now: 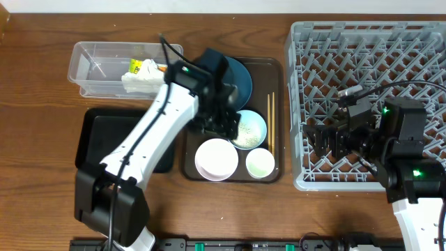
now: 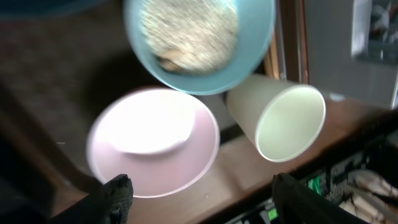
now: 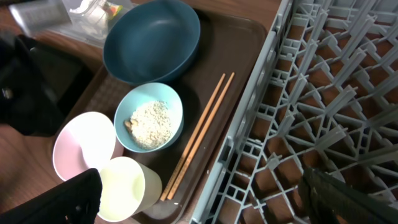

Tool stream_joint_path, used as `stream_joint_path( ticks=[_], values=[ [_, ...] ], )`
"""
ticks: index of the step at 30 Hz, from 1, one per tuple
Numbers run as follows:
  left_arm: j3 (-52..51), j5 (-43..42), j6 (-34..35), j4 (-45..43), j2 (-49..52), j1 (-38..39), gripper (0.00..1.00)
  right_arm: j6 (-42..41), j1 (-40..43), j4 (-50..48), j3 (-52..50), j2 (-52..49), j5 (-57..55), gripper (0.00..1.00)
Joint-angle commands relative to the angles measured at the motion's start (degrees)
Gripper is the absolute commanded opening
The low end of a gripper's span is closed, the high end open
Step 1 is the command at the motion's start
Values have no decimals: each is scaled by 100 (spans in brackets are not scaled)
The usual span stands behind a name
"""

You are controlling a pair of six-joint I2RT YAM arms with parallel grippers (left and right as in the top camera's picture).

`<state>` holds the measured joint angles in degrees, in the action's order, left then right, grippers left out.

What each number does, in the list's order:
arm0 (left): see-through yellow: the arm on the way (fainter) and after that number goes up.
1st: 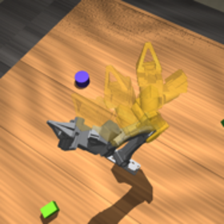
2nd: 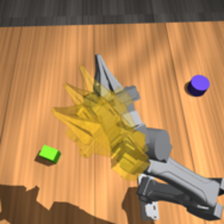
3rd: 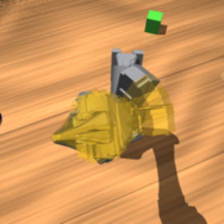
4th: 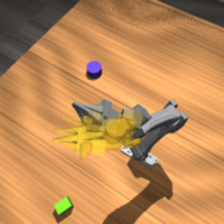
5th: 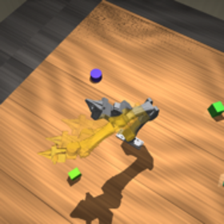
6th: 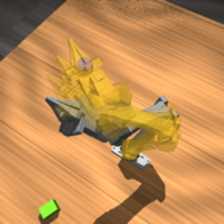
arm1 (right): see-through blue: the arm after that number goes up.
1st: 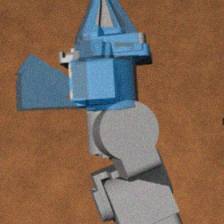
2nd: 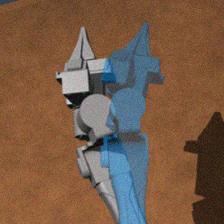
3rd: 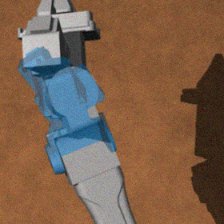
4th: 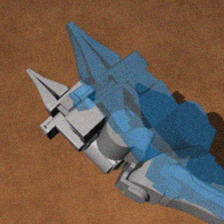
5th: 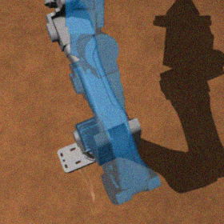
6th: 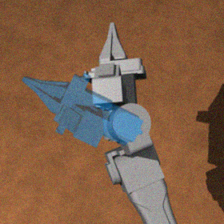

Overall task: Sort waste into correct bins and load items into the dishwasher rack
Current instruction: 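Move left gripper to the white cup and grasp it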

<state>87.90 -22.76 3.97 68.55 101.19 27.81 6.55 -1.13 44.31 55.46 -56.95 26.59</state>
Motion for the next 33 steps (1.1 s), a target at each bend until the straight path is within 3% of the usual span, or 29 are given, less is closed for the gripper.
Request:
stream_joint_path(
  ticks=[1, 7, 15, 23, 33],
  values=[
    [-175, -391, -153, -35, 20, 186, 75, 15, -57, 7, 107, 2, 85, 99],
    [-579, -256, 310, -433, 20, 798, 73, 15, -57, 9, 105, 2, 85, 99],
    [-1097, 1602, 1987, -1316, 22, 1578, 71, 15, -57, 7, 105, 2, 85, 99],
    [-1333, 1681, 2061, -1753, 33, 1663, 66, 15, -57, 2, 105, 2, 87, 99],
    [-1620, 1681, 2317, -2020, 35, 1679, 46, 15, -57, 85, 105, 2, 87, 99]
  ],
)
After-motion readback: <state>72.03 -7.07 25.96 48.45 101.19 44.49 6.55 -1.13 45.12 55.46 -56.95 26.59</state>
